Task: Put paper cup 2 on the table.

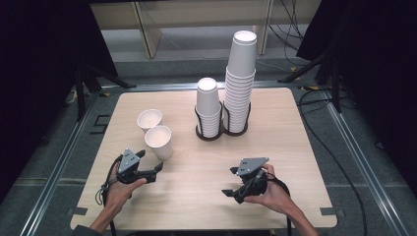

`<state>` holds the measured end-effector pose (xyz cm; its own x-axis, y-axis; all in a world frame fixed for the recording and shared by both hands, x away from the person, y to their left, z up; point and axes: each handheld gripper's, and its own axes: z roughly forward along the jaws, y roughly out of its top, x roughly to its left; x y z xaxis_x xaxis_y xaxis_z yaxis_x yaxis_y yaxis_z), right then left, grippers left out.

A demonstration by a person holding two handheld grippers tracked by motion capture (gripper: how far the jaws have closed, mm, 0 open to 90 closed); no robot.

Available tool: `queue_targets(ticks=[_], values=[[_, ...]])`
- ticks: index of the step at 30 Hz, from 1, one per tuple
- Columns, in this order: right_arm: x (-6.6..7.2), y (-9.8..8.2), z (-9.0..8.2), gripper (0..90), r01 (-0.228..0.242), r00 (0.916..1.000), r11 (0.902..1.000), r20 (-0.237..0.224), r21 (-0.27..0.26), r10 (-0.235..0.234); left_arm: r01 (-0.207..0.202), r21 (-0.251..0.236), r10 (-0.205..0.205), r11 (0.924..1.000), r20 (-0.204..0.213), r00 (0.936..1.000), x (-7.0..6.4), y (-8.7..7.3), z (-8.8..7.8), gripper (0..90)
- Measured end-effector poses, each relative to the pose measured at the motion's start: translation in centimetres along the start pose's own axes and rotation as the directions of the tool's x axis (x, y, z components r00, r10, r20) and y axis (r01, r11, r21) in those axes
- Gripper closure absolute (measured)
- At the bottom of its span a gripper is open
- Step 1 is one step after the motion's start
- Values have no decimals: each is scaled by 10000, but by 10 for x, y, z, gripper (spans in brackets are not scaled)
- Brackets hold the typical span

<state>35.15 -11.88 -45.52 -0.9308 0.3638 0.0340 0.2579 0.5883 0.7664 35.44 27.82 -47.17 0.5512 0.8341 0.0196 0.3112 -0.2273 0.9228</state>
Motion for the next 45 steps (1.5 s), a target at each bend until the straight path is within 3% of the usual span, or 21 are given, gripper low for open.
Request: queue_targets(ticks=[9, 15, 18, 19, 20, 22, 26, 27, 28, 30, 31, 45], values=[[-2, -3, -2, 197, -287, 9994, 9996, 178, -1, 287, -67, -357, 82, 9993, 424, 9991, -23, 1, -23, 142], [-4, -9, -5, 194, -874, 9956, 9961, 323, -84, 876, -241, -154, 250, 9996, 646, 9976, -33, -3, -35, 143], [-4, -13, -8, 189, -916, 9947, 9957, 448, -147, 922, -210, -96, 217, 9997, 759, 9969, -37, -5, -39, 143], [-3, -14, -9, 188, -988, 9940, 9949, 456, -201, 996, -328, -315, 357, 9990, 946, 9949, -37, -6, -38, 143], [-3, -15, -10, 187, -1049, 9931, 9942, 507, -242, 1060, -265, -108, 273, 9996, 846, 9960, -40, -6, -41, 143], [-2, -17, -13, 184, -1088, 9920, 9936, 606, -318, 1106, -299, -323, 331, 9990, 1035, 9941, -41, -6, -41, 143], [-1, -24, -18, 175, -1391, 9873, 9893, 710, -430, 1419, -472, -126, 482, 9988, 1017, 9936, -47, -6, -45, 143], [0, -26, -19, 175, -1463, 9861, 9882, 732, -463, 1494, -540, -329, 575, 9980, 1165, 9915, -48, -6, -43, 143], [0, -28, -20, 173, -1385, 9866, 9895, 812, -409, 1414, -589, -31, 588, 9983, 1126, 9919, -50, -6, -45, 143], [2, -30, -21, 175, -1549, 9842, 9871, 808, -391, 1577, -557, -336, 595, 9979, 1263, 9902, -51, -6, -44, 143], [2, -32, -21, 175, -1606, 9825, 9863, 895, -368, 1633, -534, -261, 562, 9982, 1232, 9908, -52, -5, -45, 143], [3, -33, -21, 172, -1532, 9817, 9877, 1093, -319, 1558, -645, -59, 648, 9979, 1199, 9907, -55, -7, -44, 144]])
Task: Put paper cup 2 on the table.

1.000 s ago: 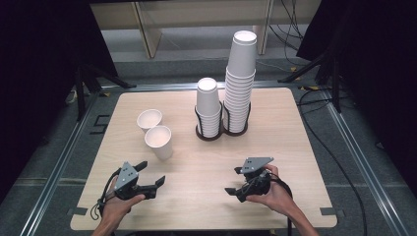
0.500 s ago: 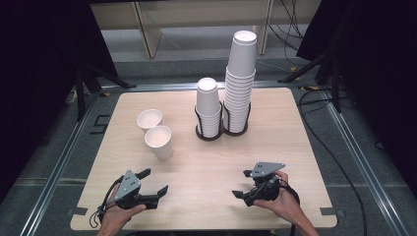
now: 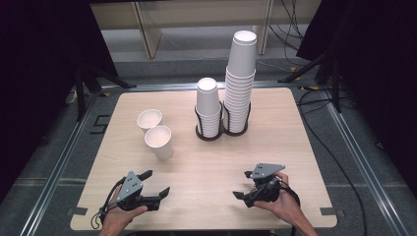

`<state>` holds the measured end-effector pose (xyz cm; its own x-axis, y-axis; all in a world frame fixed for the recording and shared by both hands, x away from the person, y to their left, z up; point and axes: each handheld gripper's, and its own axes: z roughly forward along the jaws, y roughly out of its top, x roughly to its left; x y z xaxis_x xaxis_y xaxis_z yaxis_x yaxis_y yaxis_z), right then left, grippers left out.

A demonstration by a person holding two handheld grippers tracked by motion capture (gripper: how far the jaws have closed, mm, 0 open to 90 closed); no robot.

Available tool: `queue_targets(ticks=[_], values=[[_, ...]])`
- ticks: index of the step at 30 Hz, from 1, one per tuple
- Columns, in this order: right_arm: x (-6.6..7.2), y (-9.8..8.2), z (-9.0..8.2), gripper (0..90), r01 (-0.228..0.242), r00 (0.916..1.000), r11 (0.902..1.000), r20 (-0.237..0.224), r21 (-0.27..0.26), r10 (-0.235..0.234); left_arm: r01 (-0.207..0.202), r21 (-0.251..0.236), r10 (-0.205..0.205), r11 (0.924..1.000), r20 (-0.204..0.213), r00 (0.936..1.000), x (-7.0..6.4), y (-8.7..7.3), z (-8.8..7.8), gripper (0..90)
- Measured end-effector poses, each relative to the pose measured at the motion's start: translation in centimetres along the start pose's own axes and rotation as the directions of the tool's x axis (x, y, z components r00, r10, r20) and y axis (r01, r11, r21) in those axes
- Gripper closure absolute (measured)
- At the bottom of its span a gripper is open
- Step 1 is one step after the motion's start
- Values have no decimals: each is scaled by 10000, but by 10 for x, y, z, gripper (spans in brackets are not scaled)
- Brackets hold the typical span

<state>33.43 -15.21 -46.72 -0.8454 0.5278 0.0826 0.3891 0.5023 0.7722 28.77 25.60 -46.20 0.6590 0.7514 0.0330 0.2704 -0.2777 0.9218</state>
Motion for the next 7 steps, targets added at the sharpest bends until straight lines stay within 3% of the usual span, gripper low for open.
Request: queue_targets(ticks=[7], values=[[-1, 0, 0, 167, -185, 9998, 9998, 49, -80, 185, 144, -159, -145, 9998, -31, 9999, 1, 0, 1, 144]])
